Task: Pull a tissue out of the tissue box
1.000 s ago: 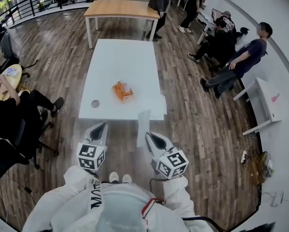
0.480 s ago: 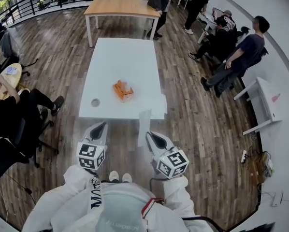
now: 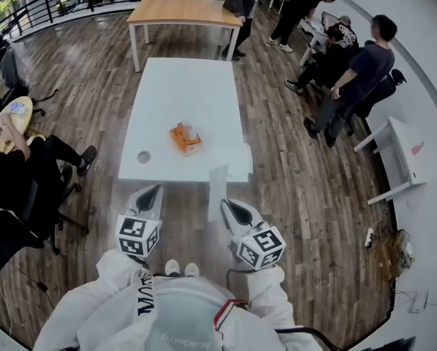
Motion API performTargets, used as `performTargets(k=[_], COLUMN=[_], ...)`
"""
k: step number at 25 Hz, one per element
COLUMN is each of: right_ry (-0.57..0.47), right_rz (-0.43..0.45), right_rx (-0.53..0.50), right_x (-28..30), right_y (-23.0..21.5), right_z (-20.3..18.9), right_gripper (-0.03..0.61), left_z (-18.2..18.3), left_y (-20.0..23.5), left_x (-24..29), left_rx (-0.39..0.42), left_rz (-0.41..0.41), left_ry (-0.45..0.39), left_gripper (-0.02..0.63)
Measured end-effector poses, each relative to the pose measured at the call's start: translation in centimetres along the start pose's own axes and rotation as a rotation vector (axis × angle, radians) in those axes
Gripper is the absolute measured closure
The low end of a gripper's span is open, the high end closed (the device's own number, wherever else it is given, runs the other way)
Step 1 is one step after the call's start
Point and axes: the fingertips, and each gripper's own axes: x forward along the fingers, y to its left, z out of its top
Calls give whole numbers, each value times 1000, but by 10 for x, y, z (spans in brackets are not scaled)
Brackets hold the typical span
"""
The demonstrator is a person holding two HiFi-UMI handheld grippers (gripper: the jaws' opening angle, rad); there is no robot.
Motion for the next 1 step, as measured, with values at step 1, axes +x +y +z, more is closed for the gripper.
performTargets(k=[1], right_ry=[0], right_rz=[0], right_rx=[0], right_x=[0], right_y=[0], right_z=[0], right_gripper=[575], left_z=[1], left_y=[0], left_x=[0], left_rx=[1], left_rz=[0], left_ry=[-1], left_gripper=[614])
